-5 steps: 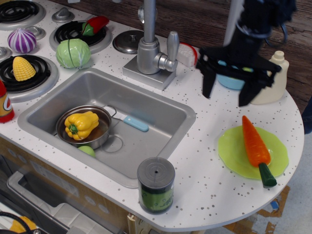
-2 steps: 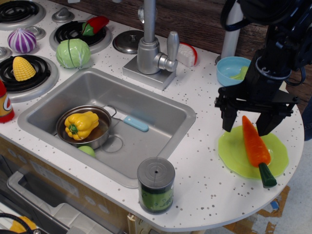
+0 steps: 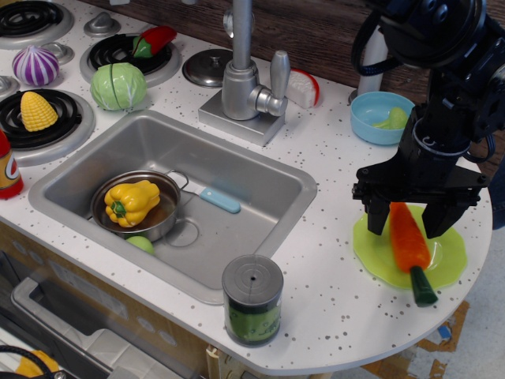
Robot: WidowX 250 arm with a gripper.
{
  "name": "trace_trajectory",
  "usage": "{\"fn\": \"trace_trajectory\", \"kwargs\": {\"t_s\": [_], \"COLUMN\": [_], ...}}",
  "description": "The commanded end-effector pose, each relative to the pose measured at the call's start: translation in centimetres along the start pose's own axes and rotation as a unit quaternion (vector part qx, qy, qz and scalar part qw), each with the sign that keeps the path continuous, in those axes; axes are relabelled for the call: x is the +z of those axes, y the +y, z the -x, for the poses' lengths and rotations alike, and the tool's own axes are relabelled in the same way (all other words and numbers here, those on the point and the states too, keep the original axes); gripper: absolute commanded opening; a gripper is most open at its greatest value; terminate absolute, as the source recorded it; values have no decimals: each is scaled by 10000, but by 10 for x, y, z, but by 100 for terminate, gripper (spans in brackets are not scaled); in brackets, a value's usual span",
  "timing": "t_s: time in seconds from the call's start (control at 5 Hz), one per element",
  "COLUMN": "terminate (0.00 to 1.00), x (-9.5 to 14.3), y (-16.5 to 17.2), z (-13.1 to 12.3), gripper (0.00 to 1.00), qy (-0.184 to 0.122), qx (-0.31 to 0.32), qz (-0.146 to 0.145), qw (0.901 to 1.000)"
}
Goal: Take carrot off plate
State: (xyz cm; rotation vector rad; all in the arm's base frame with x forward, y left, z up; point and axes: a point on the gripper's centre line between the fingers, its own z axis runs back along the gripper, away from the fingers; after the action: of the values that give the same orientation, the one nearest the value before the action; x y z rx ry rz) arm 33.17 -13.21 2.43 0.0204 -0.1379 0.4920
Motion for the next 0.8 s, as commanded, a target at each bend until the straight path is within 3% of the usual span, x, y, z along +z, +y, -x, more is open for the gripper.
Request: {"fn": "trace_trajectory", "kwargs": {"t_s": [0.0, 0.2, 0.6], "terminate": [0, 0, 0], "x": [12, 10, 10], "y": [-8, -9, -8], "z": [-3, -4, -6], "gripper": [100, 0, 0], "qy": [-163, -154, -92], "qx": [60, 53, -42], "qz": [441, 377, 410], "qw": [9989, 9992, 9991]}}
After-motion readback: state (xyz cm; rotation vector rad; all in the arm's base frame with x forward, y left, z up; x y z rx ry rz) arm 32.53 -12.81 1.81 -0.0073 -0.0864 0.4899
